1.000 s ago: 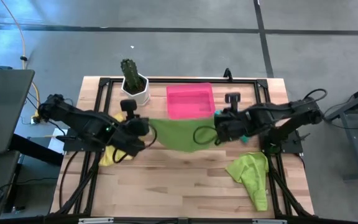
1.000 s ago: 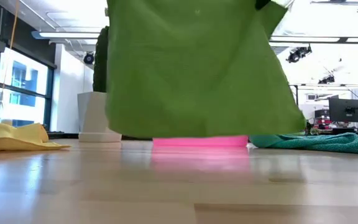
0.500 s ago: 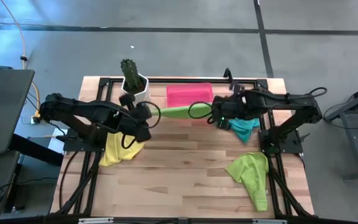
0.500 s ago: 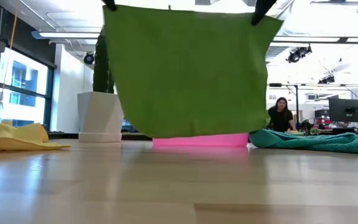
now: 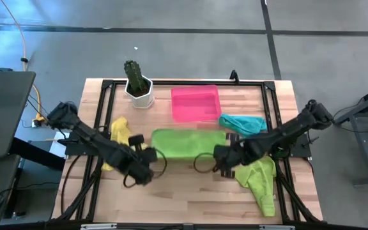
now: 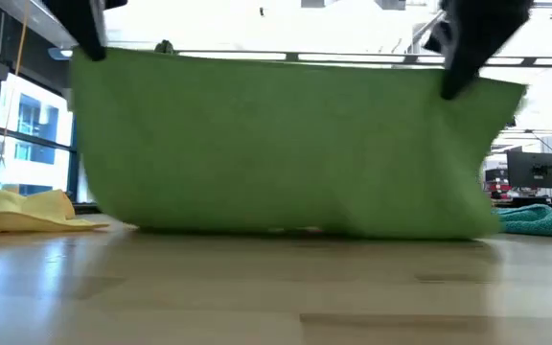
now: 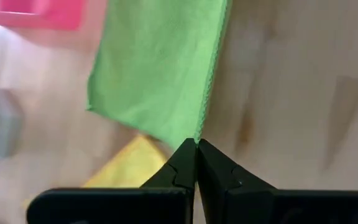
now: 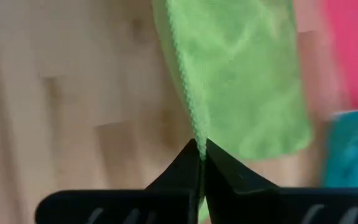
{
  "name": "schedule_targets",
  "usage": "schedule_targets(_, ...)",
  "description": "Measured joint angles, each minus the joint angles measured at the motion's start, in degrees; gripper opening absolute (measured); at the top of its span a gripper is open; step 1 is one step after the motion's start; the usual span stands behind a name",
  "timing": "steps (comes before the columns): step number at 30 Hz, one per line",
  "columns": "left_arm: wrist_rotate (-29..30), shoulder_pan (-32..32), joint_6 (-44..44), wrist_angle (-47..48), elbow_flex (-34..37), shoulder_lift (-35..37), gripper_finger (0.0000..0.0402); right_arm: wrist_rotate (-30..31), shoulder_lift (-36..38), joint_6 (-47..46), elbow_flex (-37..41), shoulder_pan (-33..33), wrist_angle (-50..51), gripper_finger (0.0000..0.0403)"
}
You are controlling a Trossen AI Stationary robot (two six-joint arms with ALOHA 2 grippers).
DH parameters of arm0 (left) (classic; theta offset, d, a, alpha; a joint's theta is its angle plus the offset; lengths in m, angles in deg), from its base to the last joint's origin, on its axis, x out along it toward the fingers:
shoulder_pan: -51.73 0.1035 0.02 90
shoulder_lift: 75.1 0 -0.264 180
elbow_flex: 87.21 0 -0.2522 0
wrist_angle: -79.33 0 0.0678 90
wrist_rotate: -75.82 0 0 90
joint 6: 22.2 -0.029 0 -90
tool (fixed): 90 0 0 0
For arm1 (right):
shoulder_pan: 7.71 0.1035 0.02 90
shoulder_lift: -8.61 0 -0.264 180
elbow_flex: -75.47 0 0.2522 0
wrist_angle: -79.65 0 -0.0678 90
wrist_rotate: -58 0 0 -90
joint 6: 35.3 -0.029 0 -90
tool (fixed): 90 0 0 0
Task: Roll microfiber towels into tight, uniform cylinder then place into a basket
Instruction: Roll the green microfiber cloth
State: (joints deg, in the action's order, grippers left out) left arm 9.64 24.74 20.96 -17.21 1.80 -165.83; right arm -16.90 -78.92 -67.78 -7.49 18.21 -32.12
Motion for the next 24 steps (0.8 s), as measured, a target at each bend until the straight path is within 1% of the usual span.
schedule_targets(3, -0.3, -2.9, 2.3, -3.1, 0.0, -3.0, 0.0, -2.0, 0.0, -3.5, 3.1, 3.2, -6.5, 0.0)
schedule_targets(7, -0.3, -5.1, 4.2, -7.8, 0.0, -7.4, 0.0, -2.2, 0.0, -7.3, 6.5, 6.0, -15.6, 0.0)
schedule_targets(9, -2.0, -5.7, 4.2, -9.8, 0.1, -9.7, 0.0, -3.7, 0.0, -8.6, 7.5, 6.8, -19.4, 0.0)
schedule_targets(11, -4.3, -5.8, 3.7, -11.5, 0.0, -11.5, 0.0, -6.6, 0.0, -9.3, 8.2, 7.3, -22.1, 0.0)
schedule_targets(14, -7.0, -5.8, 3.3, -12.8, 0.1, -13.1, 0.0, -9.9, 0.0, -9.5, 8.2, 7.8, -23.0, 0.0)
schedule_targets(17, -7.3, -5.5, 3.2, -13.0, 0.1, -13.3, 0.0, -10.8, 0.0, -7.2, 8.2, 7.9, -22.7, 0.0)
schedule_targets(20, -6.1, -4.6, 3.2, -12.8, 0.0, -13.3, 0.0, -10.5, 0.0, -1.6, 8.2, 7.3, -20.7, 0.0)
schedule_targets(22, -4.2, -3.7, 3.1, -12.3, 0.0, -13.0, 0.0, -9.4, 0.0, 1.9, 8.2, 6.4, -19.1, 0.0)
schedule_targets(24, -3.0, -2.5, 1.3, -12.2, 0.0, -12.9, 0.0, -8.6, 0.0, 4.6, 8.2, 5.0, -16.8, 0.0)
